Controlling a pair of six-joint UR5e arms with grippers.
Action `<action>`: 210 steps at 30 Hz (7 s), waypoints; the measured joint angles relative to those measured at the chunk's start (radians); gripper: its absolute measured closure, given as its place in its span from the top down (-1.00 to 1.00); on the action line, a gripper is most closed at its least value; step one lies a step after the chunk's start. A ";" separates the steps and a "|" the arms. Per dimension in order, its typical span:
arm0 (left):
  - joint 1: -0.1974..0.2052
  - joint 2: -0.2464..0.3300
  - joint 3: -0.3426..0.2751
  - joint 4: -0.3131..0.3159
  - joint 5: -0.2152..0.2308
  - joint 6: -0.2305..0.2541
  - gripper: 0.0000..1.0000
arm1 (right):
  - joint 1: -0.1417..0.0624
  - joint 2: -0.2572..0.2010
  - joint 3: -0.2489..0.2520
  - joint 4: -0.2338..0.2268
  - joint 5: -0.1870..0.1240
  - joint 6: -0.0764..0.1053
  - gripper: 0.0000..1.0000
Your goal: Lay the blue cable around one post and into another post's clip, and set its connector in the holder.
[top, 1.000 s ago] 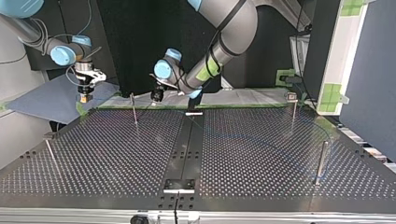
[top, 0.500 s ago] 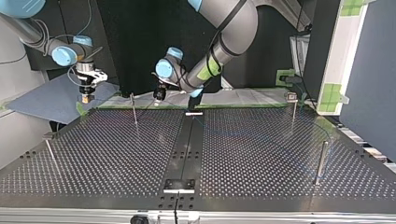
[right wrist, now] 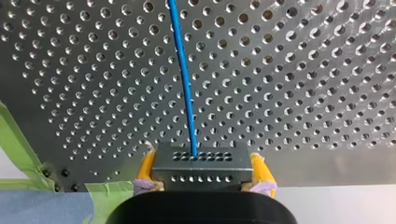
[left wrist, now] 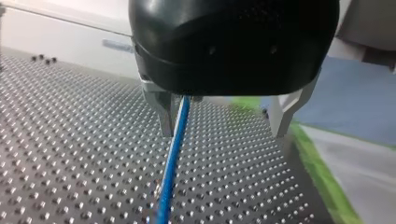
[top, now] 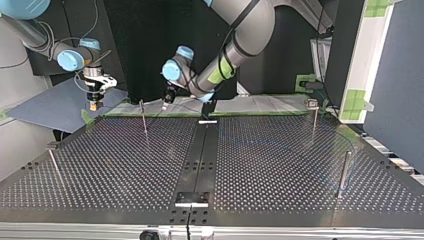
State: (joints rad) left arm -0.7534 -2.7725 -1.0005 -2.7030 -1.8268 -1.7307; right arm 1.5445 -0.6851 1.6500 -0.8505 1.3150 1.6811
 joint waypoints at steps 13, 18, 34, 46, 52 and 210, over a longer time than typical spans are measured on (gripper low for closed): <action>-0.037 0.075 -0.089 0.006 0.004 0.055 1.00 | 0.006 0.000 0.000 0.003 0.000 0.005 -1.00; -0.062 0.108 -0.128 0.017 0.002 0.059 1.00 | 0.007 0.000 0.000 0.009 0.000 0.004 -1.00; -0.124 0.119 -0.198 0.005 -0.063 0.060 1.00 | 0.008 0.002 0.000 0.011 0.001 0.006 -1.00; -0.130 0.122 -0.199 -0.004 -0.099 0.055 1.00 | 0.008 0.004 0.000 0.012 -0.009 0.009 -1.00; -0.132 0.124 -0.199 -0.019 -0.128 0.047 1.00 | 0.008 0.004 0.000 0.013 -0.009 0.010 -1.00; -0.027 0.848 -1.131 0.647 -0.254 -0.035 1.00 | 0.040 0.025 0.000 -0.004 -0.042 0.041 -1.00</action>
State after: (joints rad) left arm -0.7804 -1.9249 -2.1313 -2.0563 -2.0807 -1.7654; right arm 1.5847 -0.6596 1.6504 -0.8549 1.2733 1.7217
